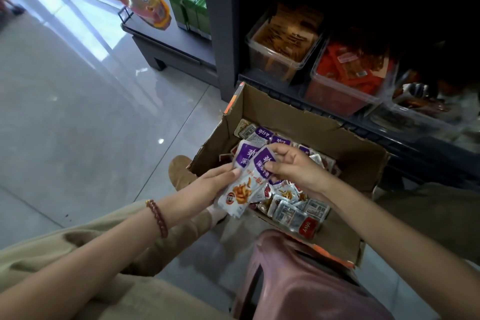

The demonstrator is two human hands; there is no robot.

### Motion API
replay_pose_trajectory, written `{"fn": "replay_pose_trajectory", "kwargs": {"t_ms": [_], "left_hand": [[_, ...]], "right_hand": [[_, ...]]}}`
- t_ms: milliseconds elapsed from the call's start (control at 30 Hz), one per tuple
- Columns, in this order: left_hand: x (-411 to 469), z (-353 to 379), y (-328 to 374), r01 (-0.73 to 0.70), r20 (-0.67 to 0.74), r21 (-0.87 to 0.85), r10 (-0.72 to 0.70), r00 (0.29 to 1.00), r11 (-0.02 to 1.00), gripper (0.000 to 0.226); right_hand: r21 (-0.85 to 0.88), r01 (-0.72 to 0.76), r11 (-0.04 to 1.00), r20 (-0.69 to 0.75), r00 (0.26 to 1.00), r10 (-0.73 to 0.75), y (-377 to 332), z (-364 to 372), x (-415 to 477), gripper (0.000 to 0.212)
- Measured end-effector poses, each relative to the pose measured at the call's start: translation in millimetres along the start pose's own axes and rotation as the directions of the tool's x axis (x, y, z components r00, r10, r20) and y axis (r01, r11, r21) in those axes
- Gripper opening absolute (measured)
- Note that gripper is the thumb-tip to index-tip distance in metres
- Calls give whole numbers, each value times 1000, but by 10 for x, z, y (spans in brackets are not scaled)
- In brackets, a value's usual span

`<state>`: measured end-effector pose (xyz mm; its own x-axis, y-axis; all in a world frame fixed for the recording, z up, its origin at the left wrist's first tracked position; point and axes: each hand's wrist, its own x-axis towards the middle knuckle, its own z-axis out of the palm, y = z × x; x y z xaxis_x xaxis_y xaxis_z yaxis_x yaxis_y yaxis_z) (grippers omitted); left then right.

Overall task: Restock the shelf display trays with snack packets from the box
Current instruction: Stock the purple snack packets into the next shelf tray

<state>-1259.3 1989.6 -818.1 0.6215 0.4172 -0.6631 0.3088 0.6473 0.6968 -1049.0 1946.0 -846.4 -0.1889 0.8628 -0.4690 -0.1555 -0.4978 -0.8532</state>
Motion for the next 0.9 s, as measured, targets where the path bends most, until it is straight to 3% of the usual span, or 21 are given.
{"fn": "replay_pose_trajectory", "kwargs": {"t_ms": [100,233,333,467,667,900], "left_hand": [[4,81,6,-29,-112,-12,28,993,1000,15],[6,122,58,-126,-179,120,146,973,985,13],[-14,174,160,-222,-139,235,259,956,946,33],[-23,296,395,-369,-9,402,406,914,838,64],[85,573,876,-517,49,516,579,814,683,40],[128,1140,1225,-652,101,469,697,710,596,31]], "right_hand": [[-135,19,991,-107,994,-33,-48,88,-11,31],[-281,85,956,-203,968,-145,-164,139,-115,43],[-280,82,957,-216,965,-146,-255,161,-171,46],[-111,-33,993,-153,988,15,-488,49,-274,36],[-257,83,963,-162,979,-127,-1067,-242,-653,25],[-396,185,899,-223,931,-290,-1597,-546,-1020,10]]}}
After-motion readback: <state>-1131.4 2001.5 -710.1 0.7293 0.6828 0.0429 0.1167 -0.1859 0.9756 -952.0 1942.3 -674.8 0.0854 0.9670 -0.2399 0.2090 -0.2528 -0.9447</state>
